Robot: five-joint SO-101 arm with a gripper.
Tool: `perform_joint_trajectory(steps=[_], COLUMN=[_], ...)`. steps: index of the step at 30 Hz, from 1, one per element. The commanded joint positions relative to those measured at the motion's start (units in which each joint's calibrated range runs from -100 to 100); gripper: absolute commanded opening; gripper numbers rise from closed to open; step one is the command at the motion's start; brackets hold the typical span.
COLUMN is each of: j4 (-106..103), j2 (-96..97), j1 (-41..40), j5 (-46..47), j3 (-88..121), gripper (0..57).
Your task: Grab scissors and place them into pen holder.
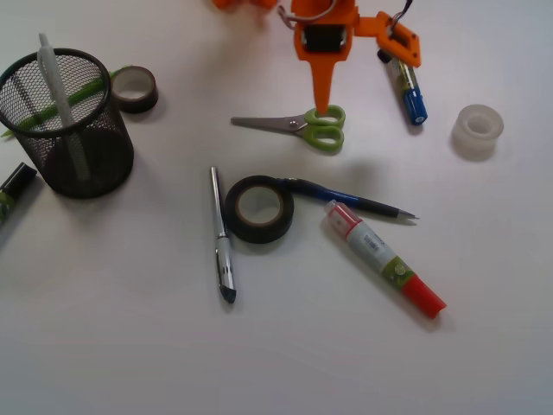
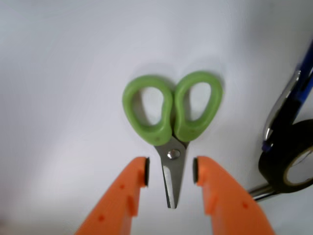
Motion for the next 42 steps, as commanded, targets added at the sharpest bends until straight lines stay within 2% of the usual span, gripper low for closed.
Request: perform_joint_trajectory(steps=[1, 6, 26, 42], j4=[-0.5, -2.9, -7.0, -10.2], j2=[-0.2, -0.1, 11.5, 23.7], j1=[0.4, 0.2, -0.9, -1.7], j5=[0.7, 1.9, 1.6, -2.9], j3=[-0.8, -0.7, -4.6, -3.6], gripper=[9.1, 11.1, 11.2, 9.5])
